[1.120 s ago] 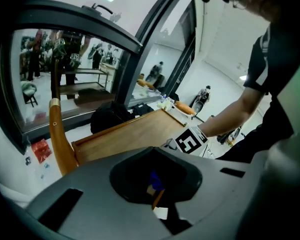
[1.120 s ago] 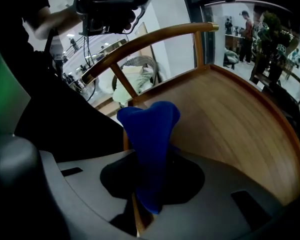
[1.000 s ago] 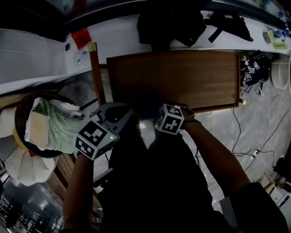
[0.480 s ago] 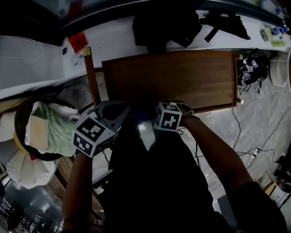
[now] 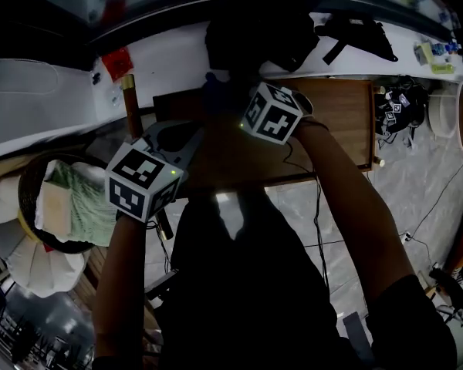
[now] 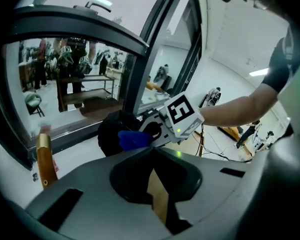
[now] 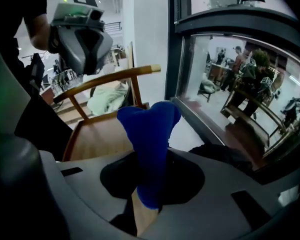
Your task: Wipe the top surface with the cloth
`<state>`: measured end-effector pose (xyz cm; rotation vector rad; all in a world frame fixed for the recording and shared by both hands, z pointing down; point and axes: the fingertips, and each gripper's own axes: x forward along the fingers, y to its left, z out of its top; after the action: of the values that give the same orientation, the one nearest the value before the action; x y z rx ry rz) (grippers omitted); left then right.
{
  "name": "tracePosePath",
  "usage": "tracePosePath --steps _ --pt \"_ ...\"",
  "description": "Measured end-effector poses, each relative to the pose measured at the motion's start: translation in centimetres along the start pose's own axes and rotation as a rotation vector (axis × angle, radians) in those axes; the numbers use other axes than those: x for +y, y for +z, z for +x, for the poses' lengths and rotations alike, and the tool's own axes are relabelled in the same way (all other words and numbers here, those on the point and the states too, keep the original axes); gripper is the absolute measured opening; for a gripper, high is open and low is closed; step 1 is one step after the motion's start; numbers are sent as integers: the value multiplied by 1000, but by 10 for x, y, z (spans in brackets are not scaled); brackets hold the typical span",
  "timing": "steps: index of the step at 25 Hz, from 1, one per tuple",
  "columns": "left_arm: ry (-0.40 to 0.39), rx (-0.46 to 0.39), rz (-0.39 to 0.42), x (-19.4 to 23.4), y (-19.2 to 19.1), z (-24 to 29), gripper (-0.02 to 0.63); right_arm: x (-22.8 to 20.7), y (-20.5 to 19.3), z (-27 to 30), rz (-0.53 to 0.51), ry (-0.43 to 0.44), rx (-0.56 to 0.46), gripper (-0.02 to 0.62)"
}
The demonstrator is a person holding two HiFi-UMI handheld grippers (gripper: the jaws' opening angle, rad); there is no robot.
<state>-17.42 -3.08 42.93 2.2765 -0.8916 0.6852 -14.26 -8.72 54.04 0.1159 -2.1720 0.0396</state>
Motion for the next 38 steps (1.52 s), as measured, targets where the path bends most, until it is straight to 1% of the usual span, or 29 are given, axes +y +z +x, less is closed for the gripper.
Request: tracePosePath --steps 4,8,12,16,19,22,26,29,33,38 --pt "-1 7 -12 -4 3 12 11 -5 -18 27 -37 37 90 91" --pt "-46 26 -4 -15 -4 15 11 4 -29 37 -78 44 132 90" --pt "-69 62 12 -21 -19 11 11 9 -32 40 -40 48 145 90" --pt "-70 87 1 -25 -30 6 11 21 -39 36 15 67 145 89" --pt "-86 96 10 -32 -34 4 11 43 -49 31 13 89 146 89" --pt "-103 110 21 -38 -40 4 11 75 -62 27 10 141 156 89" --pt "-121 134 29 -48 -49 7 11 115 -80 16 85 200 161 89" --pt "-146 156 35 -57 -58 10 11 144 -91 10 107 242 172 89" --pt "-177 212 51 -67 -71 15 11 174 -103 1 111 309 185 89" --pt "-182 295 70 -75 -87 22 11 190 -111 -5 84 335 206 89"
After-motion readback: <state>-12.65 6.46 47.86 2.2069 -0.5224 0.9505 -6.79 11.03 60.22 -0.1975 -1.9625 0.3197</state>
